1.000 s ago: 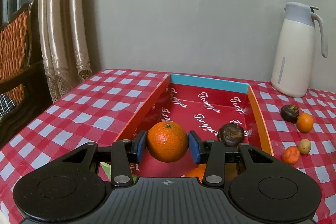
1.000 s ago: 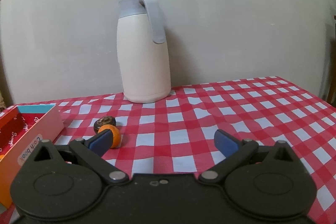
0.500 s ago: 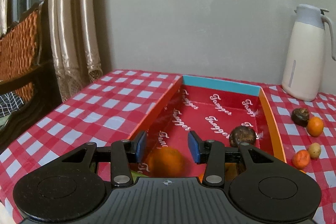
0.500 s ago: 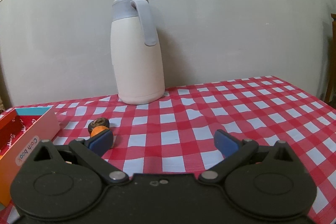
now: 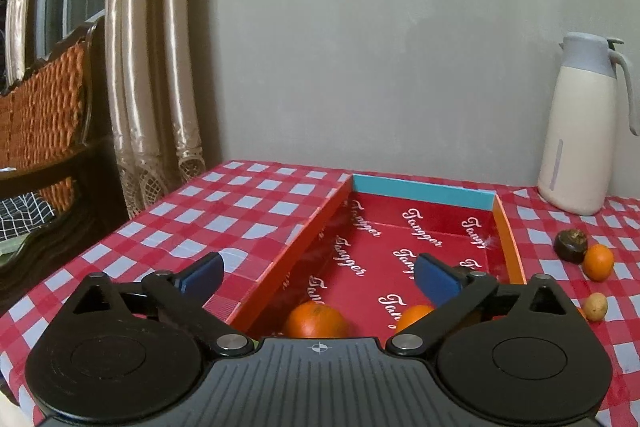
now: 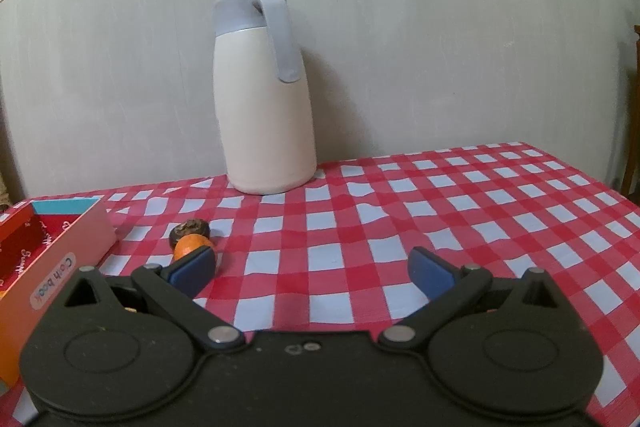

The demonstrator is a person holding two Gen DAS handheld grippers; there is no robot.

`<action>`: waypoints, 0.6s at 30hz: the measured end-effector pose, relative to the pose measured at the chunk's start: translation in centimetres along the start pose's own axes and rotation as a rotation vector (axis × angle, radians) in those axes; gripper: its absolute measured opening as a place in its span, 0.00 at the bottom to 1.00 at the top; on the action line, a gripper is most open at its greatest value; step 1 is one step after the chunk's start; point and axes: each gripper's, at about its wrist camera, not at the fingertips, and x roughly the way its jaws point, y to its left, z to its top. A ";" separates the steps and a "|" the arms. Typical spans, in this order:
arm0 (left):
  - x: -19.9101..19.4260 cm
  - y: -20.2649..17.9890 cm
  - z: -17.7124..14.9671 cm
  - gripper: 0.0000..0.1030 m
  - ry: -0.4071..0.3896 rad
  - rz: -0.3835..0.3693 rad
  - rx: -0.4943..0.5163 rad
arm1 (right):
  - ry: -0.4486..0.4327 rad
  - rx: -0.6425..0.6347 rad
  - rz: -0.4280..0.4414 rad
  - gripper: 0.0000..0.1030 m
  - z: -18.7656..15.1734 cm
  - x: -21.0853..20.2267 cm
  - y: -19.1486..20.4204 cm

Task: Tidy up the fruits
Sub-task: 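Reach the right gripper to the small tan fruit and grasp it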

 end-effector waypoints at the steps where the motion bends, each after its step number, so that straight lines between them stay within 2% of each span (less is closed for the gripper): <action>1: 0.0 0.0 0.0 0.99 0.001 0.001 0.002 | 0.001 -0.004 0.002 1.00 0.0 0.0 0.1; 18: -0.1 1.2 -0.1 1.00 -0.001 0.011 0.002 | 0.008 -0.066 0.046 1.00 -0.2 0.8 2.8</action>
